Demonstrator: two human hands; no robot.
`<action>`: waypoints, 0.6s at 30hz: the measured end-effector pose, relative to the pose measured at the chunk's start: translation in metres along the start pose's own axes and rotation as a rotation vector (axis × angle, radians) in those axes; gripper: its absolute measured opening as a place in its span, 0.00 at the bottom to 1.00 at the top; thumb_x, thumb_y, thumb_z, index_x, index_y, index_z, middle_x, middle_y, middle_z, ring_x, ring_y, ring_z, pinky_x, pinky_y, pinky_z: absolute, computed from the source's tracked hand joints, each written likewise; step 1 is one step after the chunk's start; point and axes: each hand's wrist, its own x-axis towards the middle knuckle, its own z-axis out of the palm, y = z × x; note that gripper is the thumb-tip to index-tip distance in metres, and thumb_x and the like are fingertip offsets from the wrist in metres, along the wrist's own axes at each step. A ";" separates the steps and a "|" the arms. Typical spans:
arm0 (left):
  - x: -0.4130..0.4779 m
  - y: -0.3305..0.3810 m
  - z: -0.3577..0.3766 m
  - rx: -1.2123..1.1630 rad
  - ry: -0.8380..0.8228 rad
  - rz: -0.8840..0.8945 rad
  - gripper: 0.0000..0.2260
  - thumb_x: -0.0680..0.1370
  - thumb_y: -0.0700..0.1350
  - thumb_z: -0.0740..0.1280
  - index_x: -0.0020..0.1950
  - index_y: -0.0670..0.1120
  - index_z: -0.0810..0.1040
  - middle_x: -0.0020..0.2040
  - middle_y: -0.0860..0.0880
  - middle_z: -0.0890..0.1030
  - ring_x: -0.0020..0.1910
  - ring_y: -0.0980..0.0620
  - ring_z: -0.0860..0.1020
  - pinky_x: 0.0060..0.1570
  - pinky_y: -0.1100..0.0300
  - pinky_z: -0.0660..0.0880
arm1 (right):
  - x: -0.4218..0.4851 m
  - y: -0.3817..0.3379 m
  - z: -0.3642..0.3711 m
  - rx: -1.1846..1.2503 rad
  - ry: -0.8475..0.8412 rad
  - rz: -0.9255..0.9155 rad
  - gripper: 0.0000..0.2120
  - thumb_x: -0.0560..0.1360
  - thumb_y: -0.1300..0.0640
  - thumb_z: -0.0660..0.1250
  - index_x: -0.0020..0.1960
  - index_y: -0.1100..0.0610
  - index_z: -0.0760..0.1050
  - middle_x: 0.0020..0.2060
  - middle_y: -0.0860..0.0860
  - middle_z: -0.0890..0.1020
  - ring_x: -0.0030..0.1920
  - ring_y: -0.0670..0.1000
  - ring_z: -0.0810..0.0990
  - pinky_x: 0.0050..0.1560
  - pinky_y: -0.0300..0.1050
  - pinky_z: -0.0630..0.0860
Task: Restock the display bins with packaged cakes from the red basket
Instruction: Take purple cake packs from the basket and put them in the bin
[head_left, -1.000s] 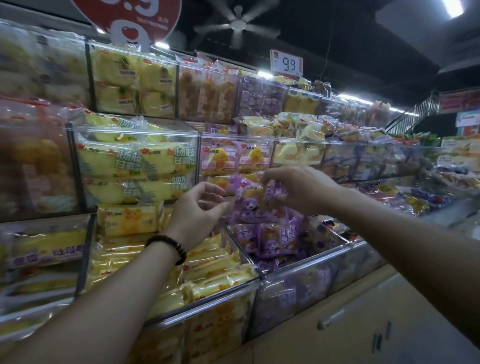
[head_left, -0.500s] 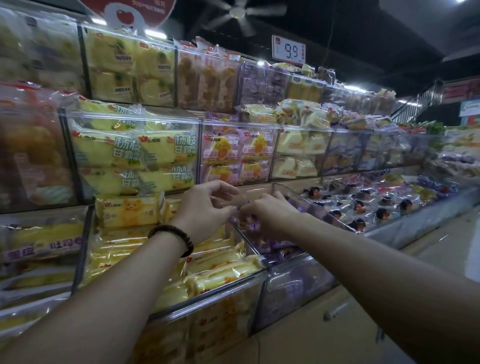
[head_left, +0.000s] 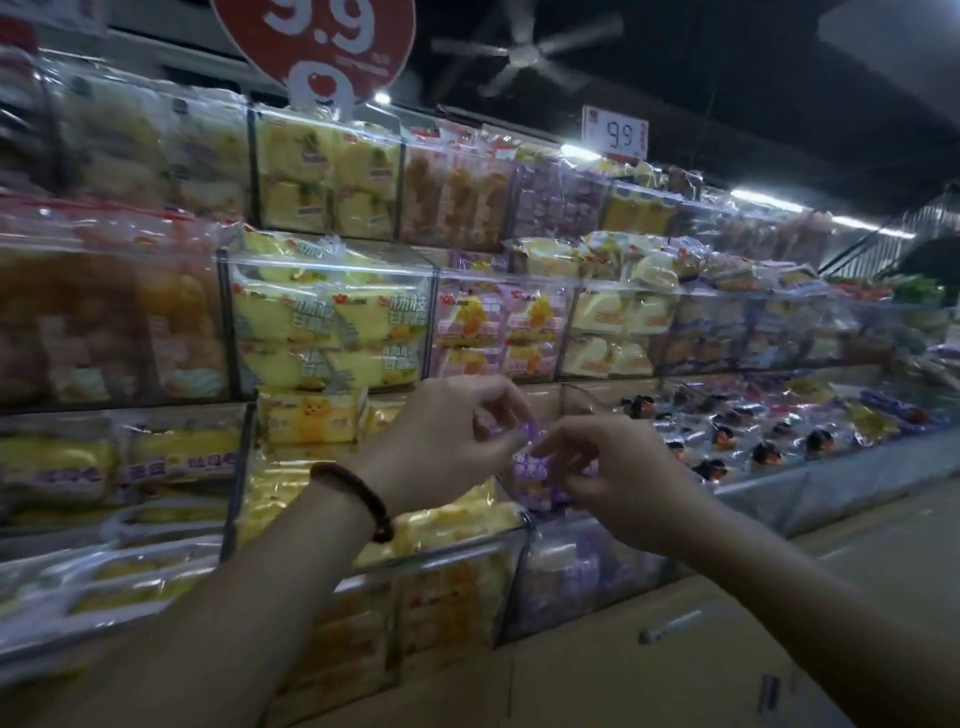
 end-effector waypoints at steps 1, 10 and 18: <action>-0.016 0.013 -0.001 -0.020 0.008 0.028 0.04 0.78 0.47 0.75 0.51 0.56 0.83 0.45 0.58 0.84 0.43 0.58 0.82 0.42 0.65 0.80 | -0.013 -0.006 0.000 0.052 0.012 -0.015 0.10 0.76 0.59 0.75 0.51 0.44 0.85 0.41 0.42 0.86 0.43 0.40 0.84 0.45 0.37 0.81; -0.206 0.022 0.031 -0.099 -0.388 -0.203 0.04 0.77 0.54 0.73 0.47 0.59 0.78 0.45 0.60 0.82 0.43 0.61 0.82 0.42 0.63 0.79 | -0.138 -0.026 0.098 0.336 -0.221 0.042 0.06 0.75 0.57 0.72 0.45 0.45 0.84 0.37 0.42 0.86 0.38 0.43 0.85 0.40 0.43 0.80; -0.326 -0.056 0.110 -0.086 -0.816 -0.642 0.03 0.80 0.58 0.69 0.52 0.61 0.77 0.47 0.65 0.80 0.47 0.62 0.79 0.46 0.66 0.74 | -0.218 0.028 0.239 0.207 -0.674 0.310 0.07 0.80 0.52 0.71 0.57 0.49 0.84 0.53 0.46 0.86 0.53 0.47 0.82 0.52 0.42 0.76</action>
